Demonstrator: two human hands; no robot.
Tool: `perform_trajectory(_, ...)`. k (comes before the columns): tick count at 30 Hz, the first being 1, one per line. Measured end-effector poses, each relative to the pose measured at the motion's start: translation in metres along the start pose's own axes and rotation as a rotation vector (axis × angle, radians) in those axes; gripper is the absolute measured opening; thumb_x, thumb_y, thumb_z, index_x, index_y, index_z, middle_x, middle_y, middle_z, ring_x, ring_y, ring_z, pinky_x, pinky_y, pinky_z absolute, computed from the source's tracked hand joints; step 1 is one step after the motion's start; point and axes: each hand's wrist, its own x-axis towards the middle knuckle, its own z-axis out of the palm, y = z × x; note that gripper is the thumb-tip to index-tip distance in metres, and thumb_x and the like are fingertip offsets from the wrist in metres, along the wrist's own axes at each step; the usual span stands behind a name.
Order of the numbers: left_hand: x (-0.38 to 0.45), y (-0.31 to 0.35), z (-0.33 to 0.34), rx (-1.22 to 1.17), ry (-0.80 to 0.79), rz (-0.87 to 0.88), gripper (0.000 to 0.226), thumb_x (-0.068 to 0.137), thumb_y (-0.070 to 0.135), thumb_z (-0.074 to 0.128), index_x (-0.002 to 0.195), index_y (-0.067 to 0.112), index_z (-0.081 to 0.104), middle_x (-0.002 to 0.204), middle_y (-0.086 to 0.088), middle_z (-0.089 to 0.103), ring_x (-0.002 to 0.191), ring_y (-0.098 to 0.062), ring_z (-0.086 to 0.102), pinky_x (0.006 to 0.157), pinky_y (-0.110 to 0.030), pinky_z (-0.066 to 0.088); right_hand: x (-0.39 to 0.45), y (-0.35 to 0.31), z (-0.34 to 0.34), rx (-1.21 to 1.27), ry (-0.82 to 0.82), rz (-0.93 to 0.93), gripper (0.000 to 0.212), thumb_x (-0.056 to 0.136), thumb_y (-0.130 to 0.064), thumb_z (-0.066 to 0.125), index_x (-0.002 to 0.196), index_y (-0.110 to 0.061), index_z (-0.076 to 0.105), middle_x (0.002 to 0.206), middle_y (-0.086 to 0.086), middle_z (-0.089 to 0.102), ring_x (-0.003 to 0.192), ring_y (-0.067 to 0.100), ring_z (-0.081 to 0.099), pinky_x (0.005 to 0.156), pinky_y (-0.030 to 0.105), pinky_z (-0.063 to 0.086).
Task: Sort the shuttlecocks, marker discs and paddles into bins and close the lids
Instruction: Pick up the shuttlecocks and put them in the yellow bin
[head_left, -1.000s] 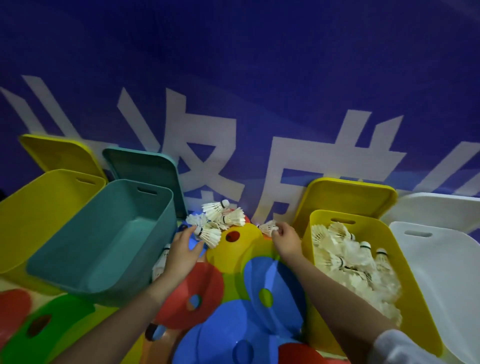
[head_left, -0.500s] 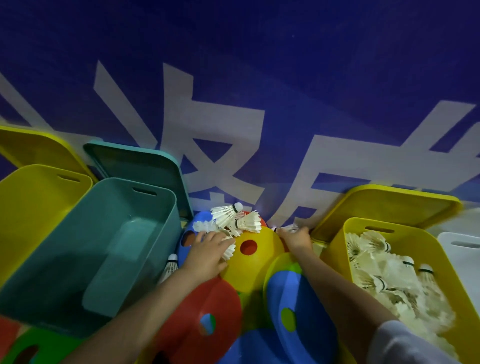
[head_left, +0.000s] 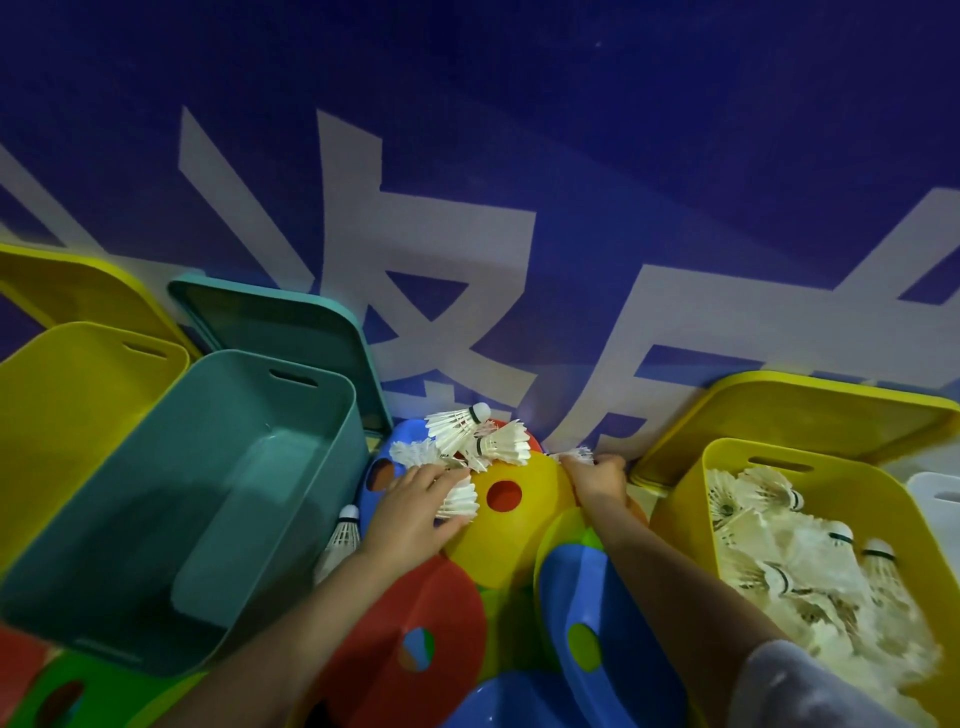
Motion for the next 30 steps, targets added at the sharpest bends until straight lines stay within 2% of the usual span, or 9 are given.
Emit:
perform_trajectory(2, -0.004, 0.005, -0.002, -0.107, 0.006, -0.069, 0.066, 0.078, 0.064, 0.040, 0.135, 0.032, 0.049, 0.120, 0.010, 0.055, 0.111, -0.012, 0.052, 0.092, -0.030, 0.039, -0.002, 0.003, 0.001, 0.026, 0.007, -0.022, 0.069, 0.078, -0.040, 0.073, 0.130, -0.011, 0.038, 0.123, 0.011, 0.055, 0.114, 0.033, 0.053, 0.097, 0.042, 0.040)
perform_trajectory(5, -0.006, 0.013, -0.005, -0.247, 0.053, -0.161, 0.069, 0.075, 0.065, 0.043, 0.134, 0.030, 0.049, 0.122, 0.010, 0.053, 0.112, -0.008, 0.048, 0.083, -0.022, 0.041, -0.005, 0.009, 0.000, 0.079, 0.025, -0.078, 0.059, 0.081, -0.032, 0.072, 0.129, -0.012, 0.044, 0.124, 0.011, 0.057, 0.112, 0.030, 0.055, 0.096, 0.038, 0.042)
perform_trajectory(7, -0.004, 0.017, -0.005, -0.331, 0.084, -0.217, 0.063, 0.078, 0.058, 0.056, 0.133, 0.027, 0.051, 0.121, 0.008, 0.053, 0.112, -0.006, 0.046, 0.083, -0.020, 0.038, -0.007, 0.012, -0.004, 0.102, 0.045, -0.121, 0.056, 0.080, -0.026, 0.071, 0.128, -0.013, 0.047, 0.125, 0.011, 0.056, 0.110, 0.028, 0.056, 0.097, 0.037, 0.044)
perform_trajectory(10, 0.003, 0.021, -0.005, -0.459, 0.136, -0.320, 0.057, 0.081, 0.036, 0.071, 0.133, 0.024, 0.051, 0.125, 0.004, 0.053, 0.114, -0.007, 0.048, 0.088, -0.022, 0.039, -0.013, 0.010, -0.015, 0.103, 0.074, -0.192, 0.053, 0.078, -0.024, 0.071, 0.126, -0.014, 0.050, 0.124, 0.012, 0.054, 0.108, 0.028, 0.055, 0.097, 0.038, 0.046)
perform_trajectory(14, 0.011, 0.036, -0.013, -0.586, 0.215, -0.389, 0.056, 0.082, 0.034, 0.071, 0.133, 0.021, 0.051, 0.130, 0.001, 0.055, 0.119, -0.014, 0.051, 0.097, -0.029, 0.043, -0.032, -0.005, -0.038, 0.088, 0.181, -0.341, 0.045, 0.084, -0.027, 0.065, 0.124, -0.010, 0.054, 0.120, 0.014, 0.054, 0.109, 0.031, 0.054, 0.094, 0.037, 0.044)
perform_trajectory(19, 0.009, 0.084, -0.035, -0.715, 0.256, -0.337, 0.051, 0.085, 0.029, 0.070, 0.132, 0.024, 0.051, 0.128, 0.011, 0.055, 0.120, -0.006, 0.049, 0.101, -0.027, 0.040, -0.074, -0.018, -0.076, 0.162, 0.153, -0.570, 0.037, 0.089, -0.028, 0.062, 0.123, -0.016, 0.055, 0.120, 0.006, 0.054, 0.104, 0.017, 0.053, 0.087, 0.026, 0.043)
perform_trajectory(25, -0.006, 0.155, -0.044, -0.831, 0.262, -0.233, 0.046, 0.086, 0.019, 0.069, 0.129, 0.020, 0.053, 0.128, 0.009, 0.055, 0.119, -0.002, 0.049, 0.104, -0.024, 0.038, -0.116, 0.010, -0.152, 0.236, 0.119, -0.720, 0.035, 0.087, -0.031, 0.066, 0.121, -0.026, 0.057, 0.118, -0.003, 0.059, 0.107, 0.010, 0.056, 0.090, 0.028, 0.048)
perform_trajectory(28, -0.018, 0.193, -0.039, -0.897, 0.187, -0.207, 0.042, 0.088, 0.021, 0.066, 0.128, 0.025, 0.052, 0.117, 0.020, 0.054, 0.104, 0.021, 0.047, 0.088, -0.002, 0.037, -0.124, 0.034, -0.206, 0.253, 0.156, -0.724, 0.033, 0.088, -0.030, 0.066, 0.120, -0.024, 0.059, 0.114, -0.001, 0.063, 0.105, 0.012, 0.059, 0.087, 0.028, 0.047)
perform_trajectory(30, -0.023, 0.216, -0.033, -0.915, 0.129, -0.181, 0.041, 0.090, 0.025, 0.065, 0.127, 0.030, 0.050, 0.113, 0.023, 0.055, 0.101, 0.020, 0.048, 0.077, 0.003, 0.036, -0.124, 0.051, -0.245, 0.231, 0.172, -0.701, 0.030, 0.090, -0.030, 0.064, 0.118, -0.022, 0.060, 0.110, 0.001, 0.065, 0.103, 0.014, 0.060, 0.084, 0.028, 0.045)
